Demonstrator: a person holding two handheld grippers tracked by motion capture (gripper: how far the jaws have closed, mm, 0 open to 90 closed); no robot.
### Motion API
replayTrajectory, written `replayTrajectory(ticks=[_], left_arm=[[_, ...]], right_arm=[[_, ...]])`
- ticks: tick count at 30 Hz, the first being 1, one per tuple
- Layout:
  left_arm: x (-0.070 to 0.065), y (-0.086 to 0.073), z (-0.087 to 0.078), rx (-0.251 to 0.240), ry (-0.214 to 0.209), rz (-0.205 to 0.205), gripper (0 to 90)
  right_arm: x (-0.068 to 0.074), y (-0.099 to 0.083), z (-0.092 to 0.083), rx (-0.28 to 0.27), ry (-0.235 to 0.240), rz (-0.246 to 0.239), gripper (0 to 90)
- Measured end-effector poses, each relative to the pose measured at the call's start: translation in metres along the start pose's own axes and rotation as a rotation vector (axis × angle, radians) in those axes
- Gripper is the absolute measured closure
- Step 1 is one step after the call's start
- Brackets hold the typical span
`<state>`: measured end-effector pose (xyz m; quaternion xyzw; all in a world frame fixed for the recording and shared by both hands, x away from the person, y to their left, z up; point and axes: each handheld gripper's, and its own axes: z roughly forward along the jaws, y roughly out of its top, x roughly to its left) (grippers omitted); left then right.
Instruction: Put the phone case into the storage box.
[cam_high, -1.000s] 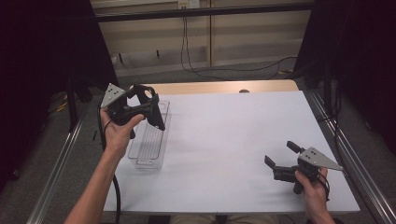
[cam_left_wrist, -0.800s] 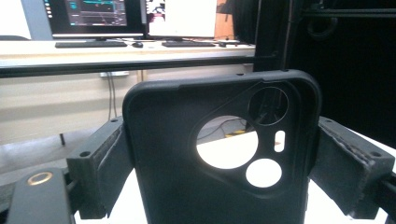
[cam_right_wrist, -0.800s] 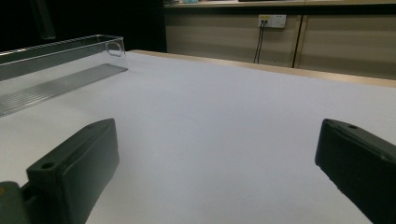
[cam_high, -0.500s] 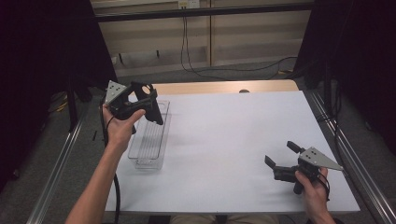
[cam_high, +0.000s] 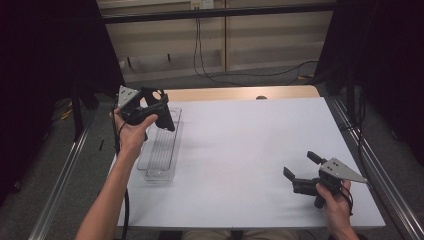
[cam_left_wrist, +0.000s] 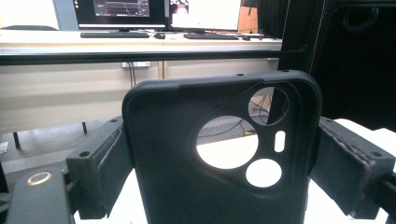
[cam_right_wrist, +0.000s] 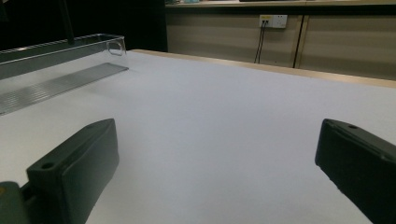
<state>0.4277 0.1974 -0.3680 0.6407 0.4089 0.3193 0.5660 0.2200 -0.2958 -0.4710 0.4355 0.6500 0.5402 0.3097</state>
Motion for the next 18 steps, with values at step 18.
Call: replayTrajectory(ticks=[18], left_arm=[[0.009, -0.01, 0.024, 0.002, 0.047, -0.005, 13.0]], right_arm=[[-0.001, 0.0, -0.001, -0.002, 0.001, 0.0, 0.0]])
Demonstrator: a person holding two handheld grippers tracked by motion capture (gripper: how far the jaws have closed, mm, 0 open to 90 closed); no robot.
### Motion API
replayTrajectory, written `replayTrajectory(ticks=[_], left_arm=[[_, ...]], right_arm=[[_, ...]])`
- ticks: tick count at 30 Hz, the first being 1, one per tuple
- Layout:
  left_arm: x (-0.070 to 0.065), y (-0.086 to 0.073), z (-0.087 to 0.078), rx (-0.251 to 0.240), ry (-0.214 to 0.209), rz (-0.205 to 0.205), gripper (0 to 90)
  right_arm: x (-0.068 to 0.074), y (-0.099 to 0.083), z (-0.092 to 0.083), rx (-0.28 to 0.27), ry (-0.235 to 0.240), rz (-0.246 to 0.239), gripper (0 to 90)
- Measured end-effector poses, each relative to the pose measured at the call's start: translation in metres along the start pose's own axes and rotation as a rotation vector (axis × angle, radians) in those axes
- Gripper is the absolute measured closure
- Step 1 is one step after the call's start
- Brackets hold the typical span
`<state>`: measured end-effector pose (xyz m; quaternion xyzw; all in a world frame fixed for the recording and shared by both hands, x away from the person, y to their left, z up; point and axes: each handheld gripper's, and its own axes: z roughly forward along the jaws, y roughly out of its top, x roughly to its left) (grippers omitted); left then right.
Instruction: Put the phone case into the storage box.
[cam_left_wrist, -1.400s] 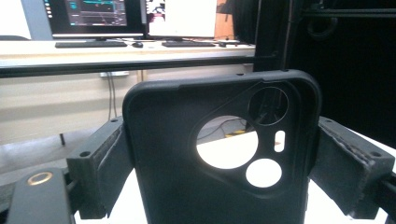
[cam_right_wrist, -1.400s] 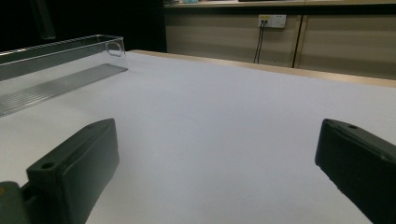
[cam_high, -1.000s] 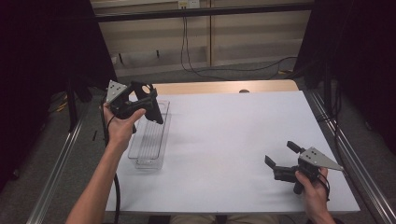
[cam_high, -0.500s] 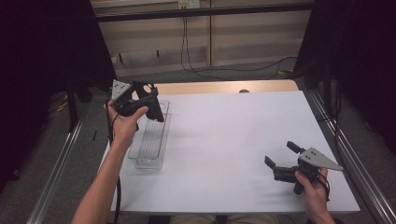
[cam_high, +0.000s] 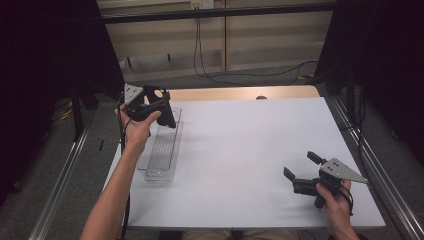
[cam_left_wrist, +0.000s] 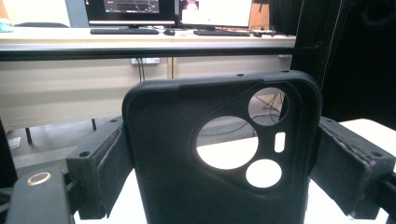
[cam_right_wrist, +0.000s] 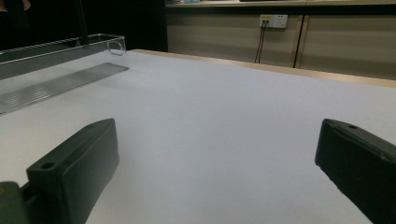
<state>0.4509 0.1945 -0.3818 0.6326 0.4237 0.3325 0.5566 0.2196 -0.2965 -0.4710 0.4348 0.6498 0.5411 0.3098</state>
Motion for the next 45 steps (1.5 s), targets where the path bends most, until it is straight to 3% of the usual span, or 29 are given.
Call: replayTrajectory(ticks=[3, 7, 13, 17, 25, 32, 35, 37, 45], left_arm=[[0.002, -0.002, 0.003, 0.017, 0.009, -0.016, 13.1], [0.004, -0.004, 0.006, 0.028, 0.011, 0.004, 13.1], [0.006, -0.003, 0.011, 0.043, 0.023, -0.004, 13.1], [0.006, -0.005, 0.014, 0.041, -0.001, -0.006, 13.0], [0.004, -0.01, 0.021, 0.058, 0.001, 0.002, 13.0], [0.005, -0.015, 0.026, 0.08, 0.017, 0.007, 12.9], [0.004, -0.018, 0.029, 0.076, 0.013, -0.006, 12.9], [0.005, -0.018, 0.031, 0.076, 0.013, 0.011, 12.9], [0.006, -0.02, 0.038, 0.075, 0.019, 0.008, 12.8]], right_arm=[[0.0, 0.0, 0.0, 0.002, 0.006, 0.0, 0.0], [0.0, 0.0, 0.0, 0.005, 0.002, 0.001, 0.0], [0.001, 0.0, 0.0, -0.002, 0.011, -0.003, 0.0], [0.0, 0.0, 0.0, -0.003, 0.008, 0.003, 0.0], [0.0, 0.0, 0.0, 0.0, 0.011, -0.003, 0.0], [0.0, 0.0, 0.0, -0.001, 0.009, -0.002, 0.0], [0.0, 0.0, 0.0, 0.001, 0.011, 0.0, 0.0], [0.0, 0.0, 0.0, -0.001, 0.009, -0.001, 0.0], [0.0, -0.001, 0.0, 0.003, 0.013, 0.006, 0.0]])
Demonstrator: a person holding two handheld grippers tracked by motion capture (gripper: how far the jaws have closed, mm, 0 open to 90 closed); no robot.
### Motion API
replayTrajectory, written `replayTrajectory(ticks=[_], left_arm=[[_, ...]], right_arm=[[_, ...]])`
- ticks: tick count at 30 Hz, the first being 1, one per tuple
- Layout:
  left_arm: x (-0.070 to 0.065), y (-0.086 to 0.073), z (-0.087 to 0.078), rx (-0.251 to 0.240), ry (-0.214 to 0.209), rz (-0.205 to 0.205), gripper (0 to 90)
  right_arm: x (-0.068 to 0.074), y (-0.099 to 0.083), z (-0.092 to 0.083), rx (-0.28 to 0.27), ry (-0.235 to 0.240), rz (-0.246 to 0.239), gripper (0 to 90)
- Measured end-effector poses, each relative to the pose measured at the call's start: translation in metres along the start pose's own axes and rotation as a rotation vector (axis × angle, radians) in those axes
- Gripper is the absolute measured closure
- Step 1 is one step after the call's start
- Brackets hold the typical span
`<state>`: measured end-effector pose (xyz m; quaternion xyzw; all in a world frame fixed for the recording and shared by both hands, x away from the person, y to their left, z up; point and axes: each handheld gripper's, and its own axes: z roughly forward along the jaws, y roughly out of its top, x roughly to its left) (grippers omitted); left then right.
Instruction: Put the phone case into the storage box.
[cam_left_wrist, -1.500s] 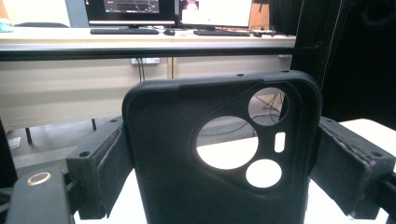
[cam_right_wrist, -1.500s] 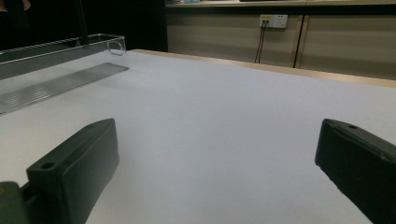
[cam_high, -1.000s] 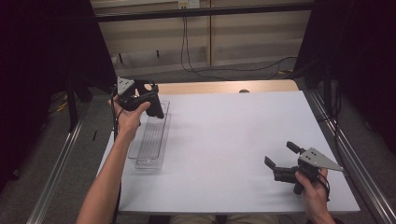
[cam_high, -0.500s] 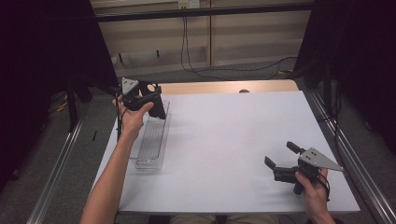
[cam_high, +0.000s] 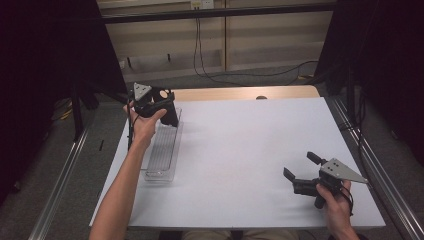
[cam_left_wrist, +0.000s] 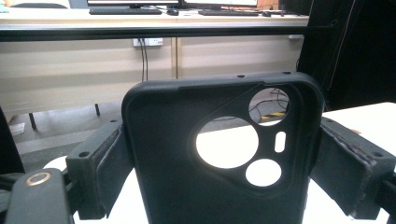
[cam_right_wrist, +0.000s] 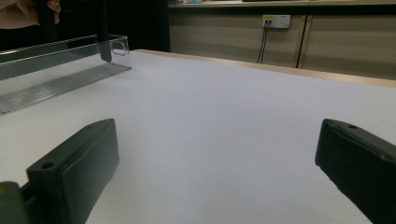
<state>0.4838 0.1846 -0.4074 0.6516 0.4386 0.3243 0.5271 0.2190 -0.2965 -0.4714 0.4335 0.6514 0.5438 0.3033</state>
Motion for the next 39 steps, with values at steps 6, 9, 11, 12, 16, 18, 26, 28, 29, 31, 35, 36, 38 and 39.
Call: replayTrajectory(ticks=[6, 9, 11, 12, 16, 18, 26, 28, 29, 31, 35, 36, 38, 39], left_arm=[[0.001, -0.003, 0.004, 0.005, 0.005, -0.003, 12.7], [0.002, -0.004, 0.006, 0.005, 0.005, 0.004, 12.7], [0.003, -0.005, 0.007, 0.005, 0.006, 0.008, 12.6], [0.003, -0.005, 0.007, 0.01, 0.01, 0.003, 12.6], [0.005, -0.006, 0.01, 0.001, -0.008, 0.01, 12.6], [0.005, -0.007, 0.011, 0.008, -0.002, 0.02, 12.5], [0.005, -0.01, 0.014, 0.023, -0.004, 0.026, 12.3], [0.005, -0.011, 0.014, 0.015, -0.009, 0.025, 12.3], [0.005, -0.01, 0.014, 0.026, 0.001, 0.027, 12.3], [0.004, -0.009, 0.014, 0.03, 0.002, 0.028, 12.2], [0.005, -0.009, 0.014, 0.027, 0.024, 0.016, 11.6], [0.006, -0.008, 0.013, 0.036, 0.033, 0.016, 11.2], [0.007, -0.008, 0.014, 0.019, 0.041, -0.001, 10.7], [0.007, -0.008, 0.014, 0.02, 0.046, 0.0, 10.6]], right_arm=[[-0.001, 0.0, 0.0, -0.001, -0.004, -0.006, 0.0], [-0.001, 0.0, 0.0, 0.0, -0.003, -0.002, 0.0], [-0.001, 0.0, 0.0, 0.002, -0.002, -0.001, 0.0], [-0.001, 0.0, 0.0, 0.002, -0.002, -0.001, 0.0], [-0.001, 0.0, 0.0, 0.0, -0.002, 0.001, 0.0], [-0.001, 0.0, 0.0, 0.001, -0.002, 0.001, 0.0], [-0.001, -0.001, 0.0, -0.002, -0.003, -0.002, 0.0], [-0.001, 0.0, 0.0, -0.003, -0.004, -0.005, 0.0], [-0.001, 0.0, 0.0, -0.003, -0.003, -0.003, 0.0], [-0.001, 0.0, 0.0, 0.0, -0.001, -0.002, 0.0], [-0.001, 0.0, 0.0, -0.001, 0.001, -0.001, 0.0], [-0.001, 0.0, 0.0, -0.002, 0.001, -0.003, 0.0], [-0.001, 0.0, 0.0, 0.001, 0.001, -0.002, 0.0], [-0.001, -0.001, 0.0, 0.0, -0.001, -0.003, 0.0]])
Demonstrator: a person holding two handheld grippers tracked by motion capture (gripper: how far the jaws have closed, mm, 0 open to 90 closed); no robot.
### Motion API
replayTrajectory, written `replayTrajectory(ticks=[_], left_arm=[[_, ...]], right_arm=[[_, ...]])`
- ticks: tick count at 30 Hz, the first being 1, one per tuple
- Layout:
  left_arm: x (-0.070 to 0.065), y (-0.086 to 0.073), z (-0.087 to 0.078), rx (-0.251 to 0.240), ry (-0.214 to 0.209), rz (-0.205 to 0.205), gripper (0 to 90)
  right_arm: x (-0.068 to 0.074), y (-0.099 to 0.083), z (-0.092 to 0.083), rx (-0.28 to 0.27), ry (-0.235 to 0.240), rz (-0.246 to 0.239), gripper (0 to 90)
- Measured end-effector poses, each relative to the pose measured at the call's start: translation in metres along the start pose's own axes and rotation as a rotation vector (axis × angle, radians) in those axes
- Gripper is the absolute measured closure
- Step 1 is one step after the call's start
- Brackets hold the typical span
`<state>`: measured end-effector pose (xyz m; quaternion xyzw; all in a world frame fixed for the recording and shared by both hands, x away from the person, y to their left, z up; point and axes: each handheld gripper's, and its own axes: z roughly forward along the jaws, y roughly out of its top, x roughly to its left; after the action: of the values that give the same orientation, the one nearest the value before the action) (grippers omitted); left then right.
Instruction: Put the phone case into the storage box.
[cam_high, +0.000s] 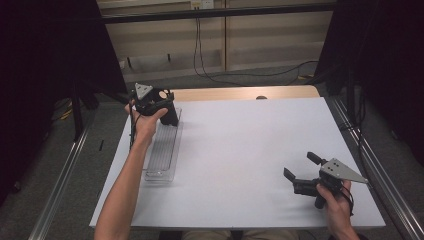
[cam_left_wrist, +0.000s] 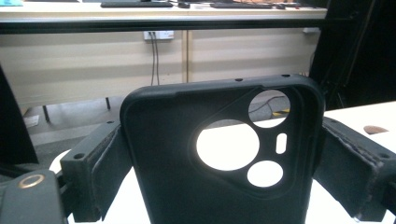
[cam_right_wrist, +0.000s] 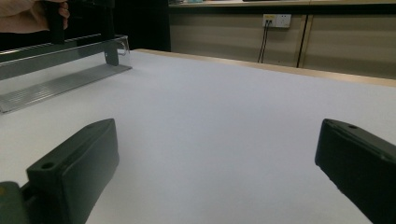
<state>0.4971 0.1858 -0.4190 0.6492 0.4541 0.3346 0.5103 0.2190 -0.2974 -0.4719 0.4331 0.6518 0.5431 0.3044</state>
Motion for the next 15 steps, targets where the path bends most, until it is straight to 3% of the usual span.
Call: replayTrajectory(ticks=[1, 5, 9, 15], left_arm=[[-0.0005, 0.0003, -0.0003, 0.008, 0.018, 0.005, 10.2], [-0.0027, 0.0013, 0.0014, -0.014, 0.023, 0.0, 9.6], [-0.0055, 0.0042, 0.0027, 0.003, 0.033, 0.019, 9.1], [-0.0087, 0.0046, 0.0068, -0.011, 0.027, 0.029, 9.6]], right_arm=[[-0.0002, 0.0, -0.0001, 0.001, 0.004, 0.0, 0.0], [-0.0001, 0.0001, -0.0001, 0.002, 0.005, 0.002, 0.0], [-0.0002, 0.0, 0.0, 0.0, 0.002, 0.001, 0.0], [-0.0007, 0.0, -0.0004, -0.003, 0.0, -0.001, 0.0]])
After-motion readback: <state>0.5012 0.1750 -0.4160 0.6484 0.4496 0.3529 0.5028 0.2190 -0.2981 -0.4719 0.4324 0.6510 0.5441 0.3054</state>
